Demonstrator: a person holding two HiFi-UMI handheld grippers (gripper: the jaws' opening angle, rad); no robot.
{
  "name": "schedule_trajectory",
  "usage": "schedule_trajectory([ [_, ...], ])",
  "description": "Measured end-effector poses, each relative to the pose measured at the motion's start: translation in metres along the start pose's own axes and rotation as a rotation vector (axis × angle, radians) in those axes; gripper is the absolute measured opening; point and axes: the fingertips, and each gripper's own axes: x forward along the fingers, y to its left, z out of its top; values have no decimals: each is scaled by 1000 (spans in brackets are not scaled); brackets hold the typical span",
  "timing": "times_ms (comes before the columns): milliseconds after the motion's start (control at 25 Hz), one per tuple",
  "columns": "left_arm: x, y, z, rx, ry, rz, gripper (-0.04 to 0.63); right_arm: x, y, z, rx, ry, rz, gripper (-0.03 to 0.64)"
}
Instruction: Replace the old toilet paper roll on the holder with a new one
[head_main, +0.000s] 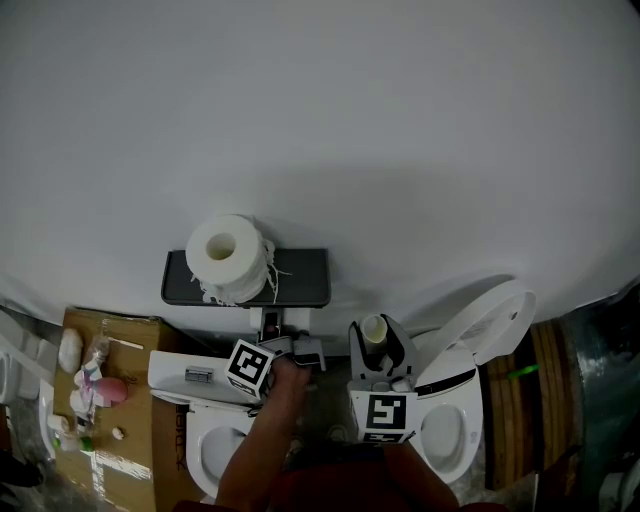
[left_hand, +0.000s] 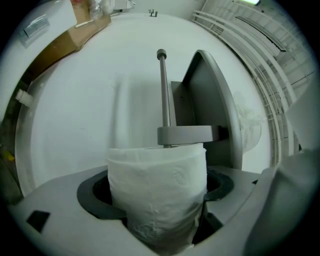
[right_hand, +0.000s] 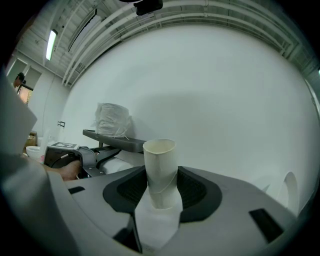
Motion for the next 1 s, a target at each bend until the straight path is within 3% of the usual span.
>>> schedule_trajectory([
  [160, -15, -5, -4, 6, 27, -22, 446, -2, 3, 1, 7, 0, 4, 195],
  [480, -70, -1, -4, 107, 108, 2, 445, -6, 14, 6, 6, -7, 24, 195],
  [760, -110, -14, 16, -6, 13, 43, 445, -11, 26, 6, 6, -3, 50, 195],
  [960, -115, -35, 21, -20, -11, 8, 440, -13, 34, 8, 7, -14, 63, 195],
  [1000, -115, -39, 21, -12, -5, -11, 412, -13, 35, 9, 3, -21, 66, 195],
])
